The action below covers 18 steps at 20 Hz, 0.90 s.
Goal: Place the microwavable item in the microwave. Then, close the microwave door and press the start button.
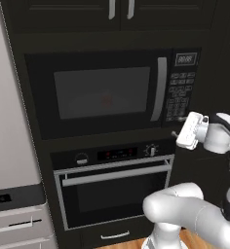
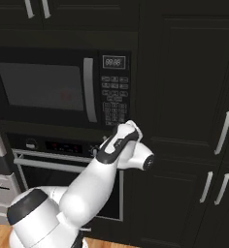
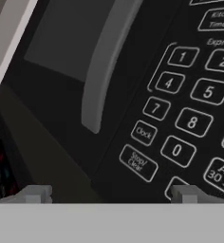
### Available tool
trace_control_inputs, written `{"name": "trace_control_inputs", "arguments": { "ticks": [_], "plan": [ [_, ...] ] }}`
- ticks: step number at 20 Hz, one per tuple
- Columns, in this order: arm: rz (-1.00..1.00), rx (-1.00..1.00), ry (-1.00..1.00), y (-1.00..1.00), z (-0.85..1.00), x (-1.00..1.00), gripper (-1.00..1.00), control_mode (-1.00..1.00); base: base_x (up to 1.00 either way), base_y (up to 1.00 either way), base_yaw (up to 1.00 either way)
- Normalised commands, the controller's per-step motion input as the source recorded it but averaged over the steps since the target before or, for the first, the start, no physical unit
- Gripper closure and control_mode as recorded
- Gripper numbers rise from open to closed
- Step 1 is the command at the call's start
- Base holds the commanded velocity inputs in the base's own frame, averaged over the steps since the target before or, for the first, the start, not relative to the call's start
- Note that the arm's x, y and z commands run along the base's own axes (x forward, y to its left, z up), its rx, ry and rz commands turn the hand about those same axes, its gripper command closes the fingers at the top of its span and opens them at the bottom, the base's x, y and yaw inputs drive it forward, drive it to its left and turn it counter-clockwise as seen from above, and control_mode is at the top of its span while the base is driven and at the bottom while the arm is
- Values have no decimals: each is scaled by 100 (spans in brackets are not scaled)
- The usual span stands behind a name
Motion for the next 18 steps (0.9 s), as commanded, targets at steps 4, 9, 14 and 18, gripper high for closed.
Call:
{"name": "trace_control_inputs", "arguments": {
  "ticks": [4,9,14,18],
  "plan": [
    [-3,2,0,0,-7,30,-100,-100,0,0,0],
    [-2,3,0,0,-10,29,-100,-100,0,0,0],
    [-2,2,0,0,-10,18,-100,-100,0,0,0],
    [-3,1,0,5,-3,4,-100,-100,0,0,0]
  ]
}}
